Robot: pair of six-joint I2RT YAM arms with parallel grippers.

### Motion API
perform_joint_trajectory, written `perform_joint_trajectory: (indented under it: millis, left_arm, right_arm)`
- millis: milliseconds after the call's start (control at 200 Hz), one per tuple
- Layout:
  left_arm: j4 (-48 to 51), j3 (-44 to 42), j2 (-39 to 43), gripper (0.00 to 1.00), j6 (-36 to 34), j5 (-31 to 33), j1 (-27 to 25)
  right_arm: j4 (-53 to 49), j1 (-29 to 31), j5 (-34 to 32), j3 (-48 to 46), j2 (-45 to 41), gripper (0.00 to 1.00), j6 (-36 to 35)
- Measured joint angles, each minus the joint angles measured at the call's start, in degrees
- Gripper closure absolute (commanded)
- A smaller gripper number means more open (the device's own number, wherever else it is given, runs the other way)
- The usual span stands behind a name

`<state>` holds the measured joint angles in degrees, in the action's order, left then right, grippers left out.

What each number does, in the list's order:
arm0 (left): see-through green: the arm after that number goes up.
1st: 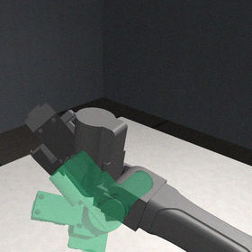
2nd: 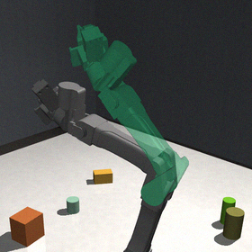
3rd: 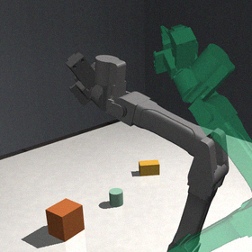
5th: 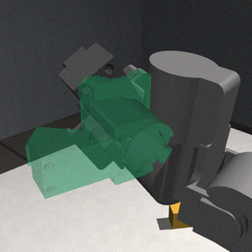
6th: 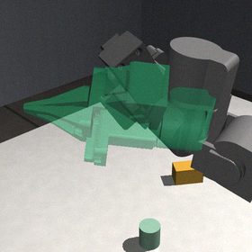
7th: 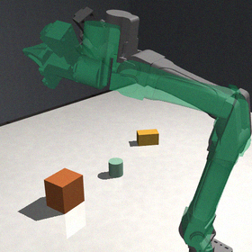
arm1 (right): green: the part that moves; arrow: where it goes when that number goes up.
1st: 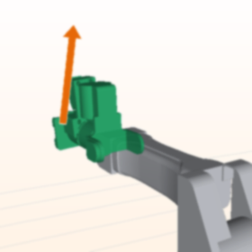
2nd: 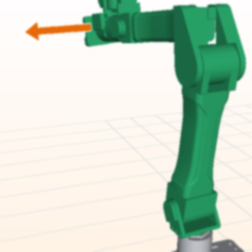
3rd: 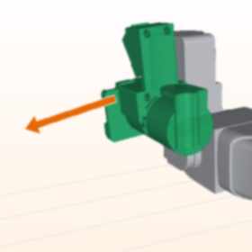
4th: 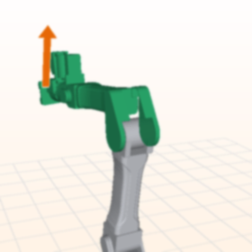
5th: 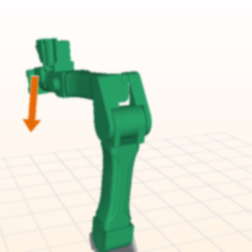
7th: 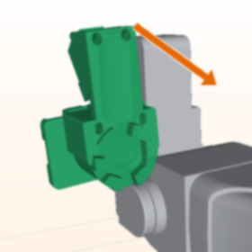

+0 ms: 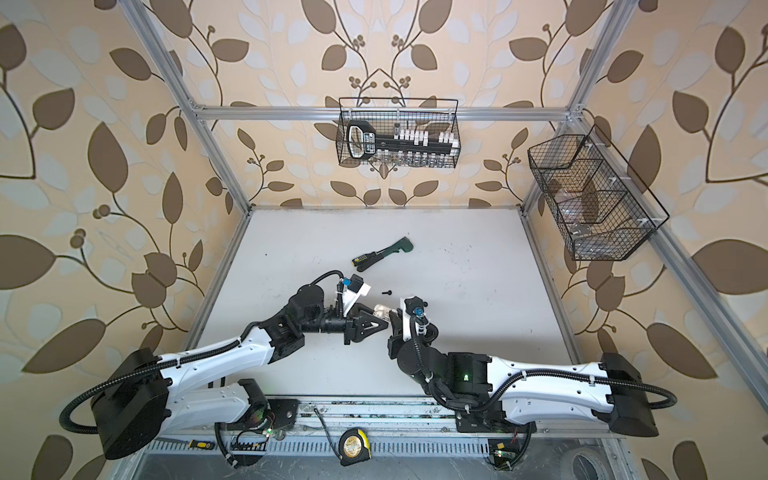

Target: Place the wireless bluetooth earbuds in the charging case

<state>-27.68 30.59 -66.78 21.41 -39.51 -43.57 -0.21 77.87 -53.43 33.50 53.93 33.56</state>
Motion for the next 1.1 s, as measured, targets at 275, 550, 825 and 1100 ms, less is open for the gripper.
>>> perform_joint_trajectory:
  millis: [275,550,825,1100]
  left_arm:
    - [-1.44,0.0,0.9,1.0,0.0,-0.07,0.04]
    - [-1.64,0.0,0.94,1.0,0.0,-0.07,0.04]
    - [-1.62,0.0,0.94,1.0,-0.04,-0.09,0.04]
    - [-1.62,0.0,0.96,1.0,-0.04,-0.15,0.02]
  right_arm:
    - [0.92,0.13,-0.63,-2.45,-1.79,0.86,-0.28]
    - [1.86,0.48,-1.46,-2.45,-2.05,0.86,-1.66]
    - [2.69,1.11,-2.99,-1.01,-2.89,0.86,-4.92]
    - [3.39,1.27,-3.39,1.68,0.85,0.86,-6.82]
